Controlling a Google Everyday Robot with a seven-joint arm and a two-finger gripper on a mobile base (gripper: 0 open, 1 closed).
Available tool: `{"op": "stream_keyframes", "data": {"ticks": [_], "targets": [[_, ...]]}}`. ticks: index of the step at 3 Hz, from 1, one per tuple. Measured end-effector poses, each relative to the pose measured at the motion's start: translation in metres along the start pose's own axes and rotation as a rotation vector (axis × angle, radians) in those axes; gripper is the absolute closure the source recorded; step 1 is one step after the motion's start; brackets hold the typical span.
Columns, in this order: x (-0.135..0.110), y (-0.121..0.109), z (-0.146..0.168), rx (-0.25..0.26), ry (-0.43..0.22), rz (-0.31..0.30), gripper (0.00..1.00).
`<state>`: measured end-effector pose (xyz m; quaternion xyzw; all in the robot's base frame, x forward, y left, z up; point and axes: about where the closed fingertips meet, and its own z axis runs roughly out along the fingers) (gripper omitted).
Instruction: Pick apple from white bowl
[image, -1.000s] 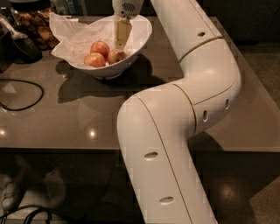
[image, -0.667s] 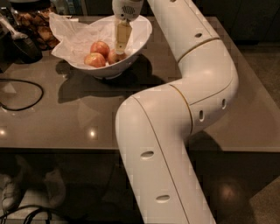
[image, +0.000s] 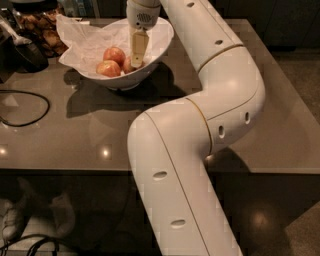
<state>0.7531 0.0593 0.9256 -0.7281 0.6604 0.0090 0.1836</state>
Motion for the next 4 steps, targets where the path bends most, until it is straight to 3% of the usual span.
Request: {"op": "stream_keyframes", "data": {"ticks": [4], "targets": [[0.008, 0.005, 0.031, -0.06, 0.026, -0.002, 0.27]]}}
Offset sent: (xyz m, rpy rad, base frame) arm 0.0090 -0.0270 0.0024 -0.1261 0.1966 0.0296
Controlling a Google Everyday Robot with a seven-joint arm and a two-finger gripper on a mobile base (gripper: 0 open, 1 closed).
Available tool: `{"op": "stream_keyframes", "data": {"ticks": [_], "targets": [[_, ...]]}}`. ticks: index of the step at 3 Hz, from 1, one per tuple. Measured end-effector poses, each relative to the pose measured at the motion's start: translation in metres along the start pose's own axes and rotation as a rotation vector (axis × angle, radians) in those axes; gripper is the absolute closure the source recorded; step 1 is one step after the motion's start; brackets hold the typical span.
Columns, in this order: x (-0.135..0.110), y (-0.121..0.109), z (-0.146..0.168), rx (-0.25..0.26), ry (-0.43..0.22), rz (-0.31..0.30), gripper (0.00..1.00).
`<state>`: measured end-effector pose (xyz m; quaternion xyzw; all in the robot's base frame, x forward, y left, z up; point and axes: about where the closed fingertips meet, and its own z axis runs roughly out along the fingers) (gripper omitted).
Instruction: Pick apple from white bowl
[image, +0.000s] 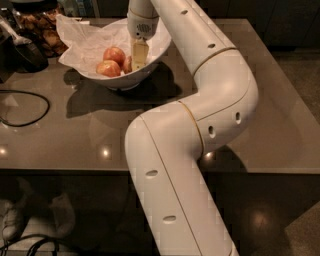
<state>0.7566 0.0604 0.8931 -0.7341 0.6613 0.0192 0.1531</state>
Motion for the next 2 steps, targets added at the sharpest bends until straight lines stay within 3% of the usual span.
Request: {"op": "stream_keyframes", "data": {"ticks": [2], "targets": [[0.0032, 0.0022, 0.012, -0.026, 0.002, -0.002, 0.28]]}}
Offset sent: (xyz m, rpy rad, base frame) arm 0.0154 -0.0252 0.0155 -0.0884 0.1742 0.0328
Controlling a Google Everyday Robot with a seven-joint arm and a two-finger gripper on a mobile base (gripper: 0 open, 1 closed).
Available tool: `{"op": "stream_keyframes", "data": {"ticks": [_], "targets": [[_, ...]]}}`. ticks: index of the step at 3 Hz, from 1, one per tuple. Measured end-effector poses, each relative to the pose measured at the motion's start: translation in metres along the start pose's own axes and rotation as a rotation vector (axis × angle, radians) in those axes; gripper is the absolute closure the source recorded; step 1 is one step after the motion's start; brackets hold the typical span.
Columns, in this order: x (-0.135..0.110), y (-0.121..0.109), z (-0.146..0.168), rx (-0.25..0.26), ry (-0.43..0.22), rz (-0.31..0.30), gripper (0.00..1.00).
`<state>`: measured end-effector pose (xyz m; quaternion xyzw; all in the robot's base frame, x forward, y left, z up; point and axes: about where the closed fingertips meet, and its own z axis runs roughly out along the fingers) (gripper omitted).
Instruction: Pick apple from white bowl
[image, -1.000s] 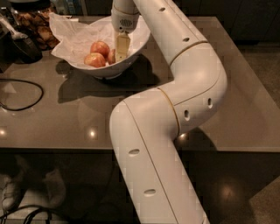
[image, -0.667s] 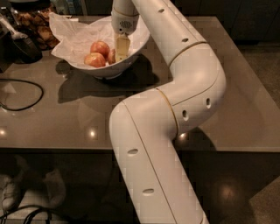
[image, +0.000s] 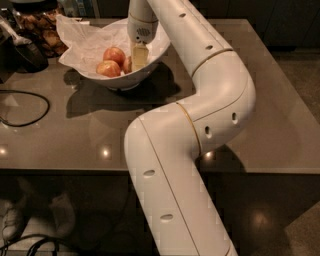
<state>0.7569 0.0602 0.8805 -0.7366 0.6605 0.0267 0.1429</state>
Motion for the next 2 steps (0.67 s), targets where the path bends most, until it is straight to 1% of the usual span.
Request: {"op": "stream_keyframes", "data": {"ticks": [2], "targets": [[0.0016, 0.0022, 0.009, -0.022, -0.002, -0.008, 0.26]]}}
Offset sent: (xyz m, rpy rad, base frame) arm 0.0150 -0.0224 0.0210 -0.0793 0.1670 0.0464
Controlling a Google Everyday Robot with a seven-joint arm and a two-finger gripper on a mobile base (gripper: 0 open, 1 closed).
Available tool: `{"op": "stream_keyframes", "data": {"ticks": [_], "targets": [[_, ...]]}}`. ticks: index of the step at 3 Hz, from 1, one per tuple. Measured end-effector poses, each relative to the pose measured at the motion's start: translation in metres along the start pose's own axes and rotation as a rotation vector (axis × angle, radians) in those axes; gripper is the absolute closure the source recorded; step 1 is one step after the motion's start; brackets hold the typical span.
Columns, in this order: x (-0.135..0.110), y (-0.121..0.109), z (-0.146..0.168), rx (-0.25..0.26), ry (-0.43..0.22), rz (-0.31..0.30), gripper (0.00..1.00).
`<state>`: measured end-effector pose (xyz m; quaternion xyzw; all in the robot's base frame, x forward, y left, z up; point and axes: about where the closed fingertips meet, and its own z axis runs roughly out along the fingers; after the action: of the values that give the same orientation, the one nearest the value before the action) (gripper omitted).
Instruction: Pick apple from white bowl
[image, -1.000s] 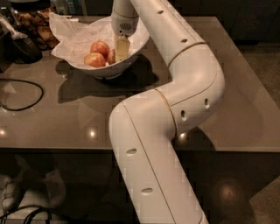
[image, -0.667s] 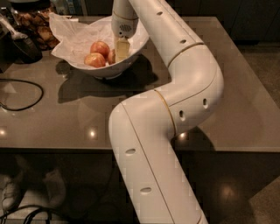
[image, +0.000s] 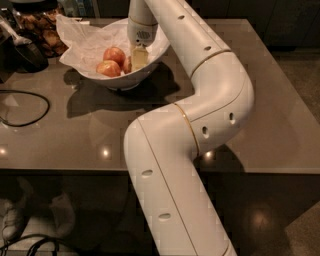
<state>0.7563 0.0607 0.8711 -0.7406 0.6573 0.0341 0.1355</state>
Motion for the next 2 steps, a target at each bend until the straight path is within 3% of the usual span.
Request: {"op": "stream_keyframes", "data": {"ticks": [1, 2], "targets": [[0.0003, 0.0015, 0.0065, -0.016, -0.004, -0.002, 0.27], [0.0003, 0.0016, 0.0066, -0.016, -0.004, -0.002, 0.46]]}}
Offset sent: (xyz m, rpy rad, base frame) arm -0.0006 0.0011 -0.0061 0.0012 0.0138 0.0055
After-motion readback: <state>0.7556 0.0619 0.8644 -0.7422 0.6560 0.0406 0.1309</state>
